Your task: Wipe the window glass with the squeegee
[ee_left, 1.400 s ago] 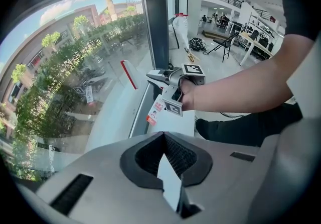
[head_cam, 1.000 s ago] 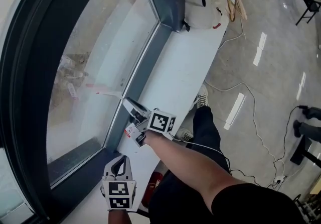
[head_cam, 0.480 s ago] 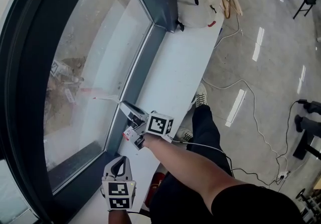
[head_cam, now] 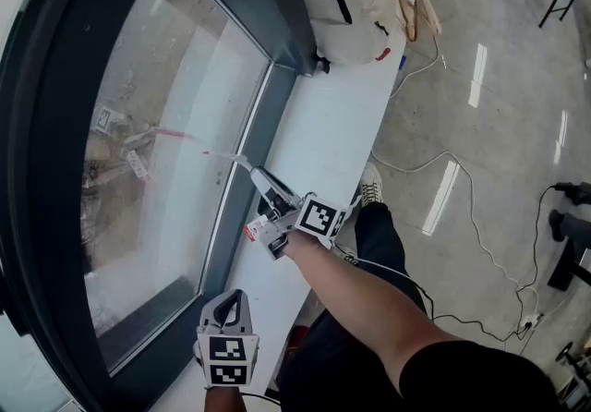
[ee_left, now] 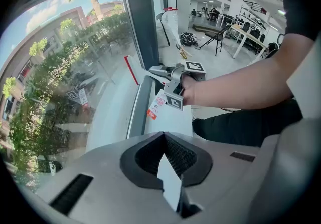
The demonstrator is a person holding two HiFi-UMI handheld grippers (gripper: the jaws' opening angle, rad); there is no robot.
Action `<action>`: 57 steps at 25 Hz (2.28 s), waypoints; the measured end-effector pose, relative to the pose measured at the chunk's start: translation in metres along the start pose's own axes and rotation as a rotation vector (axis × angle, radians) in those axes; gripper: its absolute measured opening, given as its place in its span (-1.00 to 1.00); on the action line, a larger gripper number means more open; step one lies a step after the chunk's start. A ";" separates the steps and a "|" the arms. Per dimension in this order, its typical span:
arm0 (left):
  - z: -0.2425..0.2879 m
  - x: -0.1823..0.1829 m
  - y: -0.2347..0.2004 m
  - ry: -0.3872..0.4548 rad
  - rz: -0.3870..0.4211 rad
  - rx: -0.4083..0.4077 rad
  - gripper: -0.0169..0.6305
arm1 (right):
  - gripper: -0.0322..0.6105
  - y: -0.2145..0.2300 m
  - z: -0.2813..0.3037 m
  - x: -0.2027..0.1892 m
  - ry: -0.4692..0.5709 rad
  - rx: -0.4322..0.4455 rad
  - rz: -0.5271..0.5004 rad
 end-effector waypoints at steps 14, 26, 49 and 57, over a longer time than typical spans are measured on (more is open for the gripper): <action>0.057 0.077 -0.004 -0.032 -0.006 -0.032 -0.95 | -0.61 0.060 0.065 0.189 0.196 -0.037 -0.087; 0.101 0.087 0.003 -0.047 -0.022 -0.034 -0.95 | -0.61 0.105 0.098 0.228 0.205 0.017 -0.090; 0.110 0.034 0.002 -0.033 -0.083 -0.015 -0.95 | -0.61 0.114 0.082 0.169 0.138 0.080 -0.069; 0.103 0.001 0.004 -0.027 -0.085 -0.015 -0.95 | -0.61 0.110 0.062 0.119 0.105 0.089 -0.054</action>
Point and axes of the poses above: the fingertips, and each gripper's own axes: z forward along the fingers, y to its right, x out of its top, the point moved 3 cm from there along -z, backward along the fingers, and after that the axes turned 6 degrees about x, right-handed, at the moved point
